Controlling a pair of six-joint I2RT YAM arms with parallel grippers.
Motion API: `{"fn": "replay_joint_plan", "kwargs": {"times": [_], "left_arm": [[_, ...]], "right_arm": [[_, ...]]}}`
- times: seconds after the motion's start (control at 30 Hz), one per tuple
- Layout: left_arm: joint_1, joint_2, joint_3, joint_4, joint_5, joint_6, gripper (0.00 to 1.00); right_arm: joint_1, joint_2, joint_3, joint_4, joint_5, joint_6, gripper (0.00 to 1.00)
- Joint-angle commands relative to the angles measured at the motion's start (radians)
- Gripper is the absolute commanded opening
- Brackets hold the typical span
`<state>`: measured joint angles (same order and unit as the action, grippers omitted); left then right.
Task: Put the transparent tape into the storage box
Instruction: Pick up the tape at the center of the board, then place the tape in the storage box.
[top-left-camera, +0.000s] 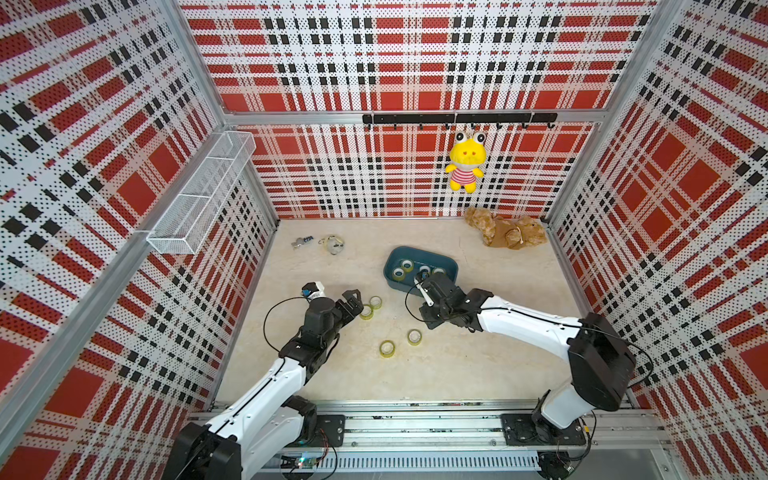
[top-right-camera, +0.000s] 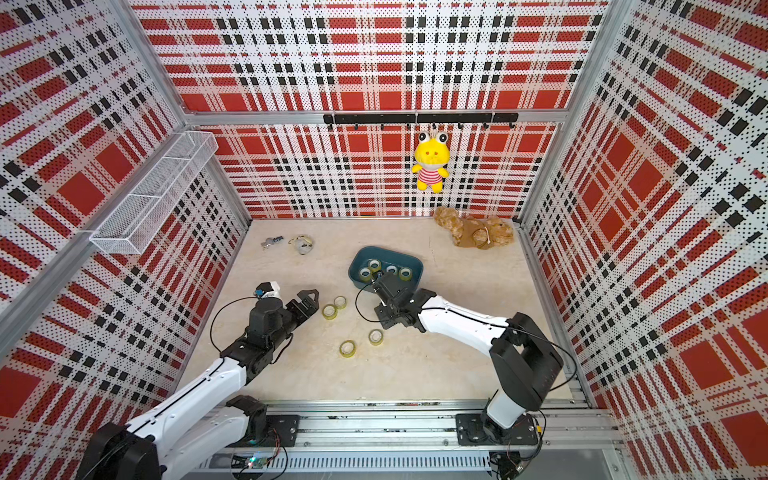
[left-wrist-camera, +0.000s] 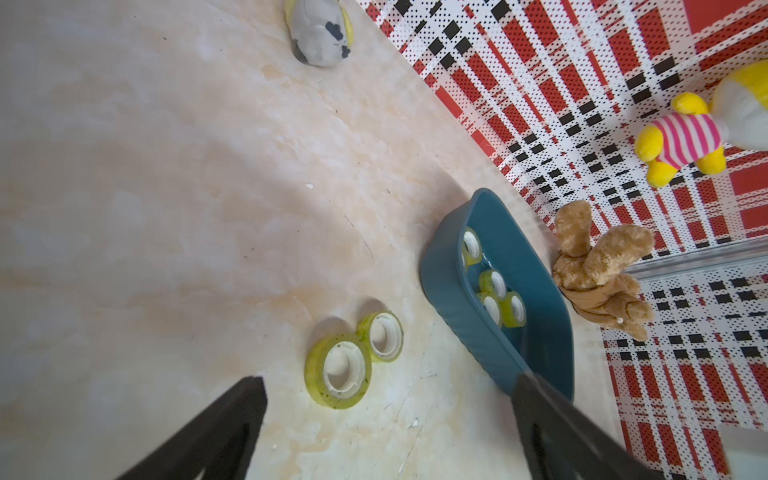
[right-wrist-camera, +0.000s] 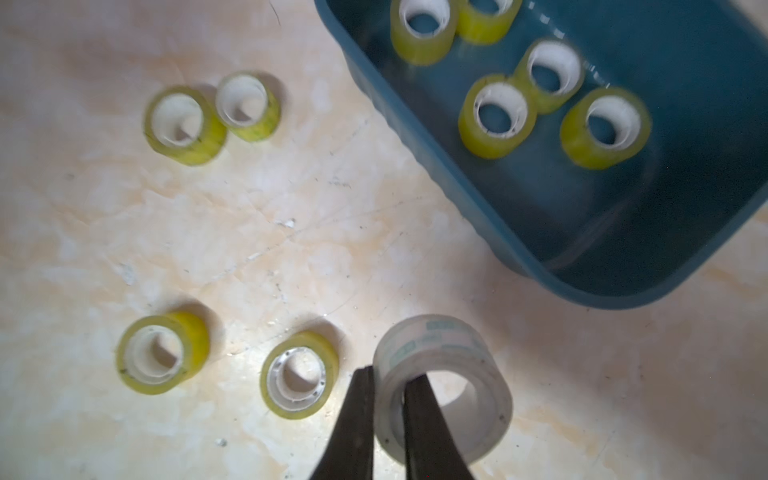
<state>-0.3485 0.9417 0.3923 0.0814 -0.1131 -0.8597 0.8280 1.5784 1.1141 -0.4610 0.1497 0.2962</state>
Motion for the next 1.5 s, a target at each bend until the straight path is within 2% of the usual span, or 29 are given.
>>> {"fn": "replay_joint_plan", "kwargs": {"times": [0.0,0.1,0.2,0.43,0.53,0.67,0.7,0.83,0.93,1.0,1.17,1.33,1.47], "left_arm": [[-0.025,-0.009,0.044,0.000,-0.025,-0.007,0.99],[-0.049,0.001,0.062,0.001,-0.036,-0.013,0.99],[-0.078,0.015,0.079,0.004,-0.055,-0.020,0.99],[-0.115,0.054,0.089,0.021,-0.072,-0.027,0.99],[-0.116,0.055,0.088,0.021,-0.073,-0.024,0.99],[-0.118,0.051,0.080,0.018,-0.074,-0.019,0.99],[-0.117,0.052,0.079,0.018,-0.075,-0.017,0.99],[-0.116,0.071,0.081,0.010,-0.075,-0.003,0.99],[-0.097,0.065,0.070,0.017,-0.074,0.026,0.99],[-0.046,0.054,0.063,0.004,-0.060,0.050,0.99],[0.178,0.004,0.029,-0.002,0.092,0.068,0.99],[0.223,-0.044,0.013,-0.011,0.093,0.076,0.99],[0.231,-0.056,-0.003,-0.013,0.092,0.067,0.99]], "right_arm": [[-0.014,-0.048,0.057,-0.029,-0.001,-0.023,0.00],[-0.046,-0.037,0.116,-0.032,-0.014,-0.048,0.00],[-0.092,0.042,0.214,-0.048,-0.045,-0.070,0.00],[-0.145,0.373,0.495,-0.088,-0.096,-0.068,0.00],[-0.154,0.501,0.592,-0.106,-0.082,-0.062,0.00],[-0.172,0.604,0.670,-0.122,-0.079,-0.047,0.00],[-0.174,0.613,0.674,-0.119,-0.079,-0.044,0.04],[-0.175,0.602,0.679,-0.125,-0.064,-0.037,0.34],[-0.175,0.543,0.654,-0.124,-0.047,-0.033,0.42],[-0.175,0.484,0.619,-0.112,-0.039,-0.026,0.44],[-0.170,0.279,0.455,-0.035,-0.083,0.022,0.45],[-0.138,0.176,0.334,0.037,-0.223,0.073,0.40],[-0.058,0.220,0.331,0.034,-0.211,0.082,0.34]]}}
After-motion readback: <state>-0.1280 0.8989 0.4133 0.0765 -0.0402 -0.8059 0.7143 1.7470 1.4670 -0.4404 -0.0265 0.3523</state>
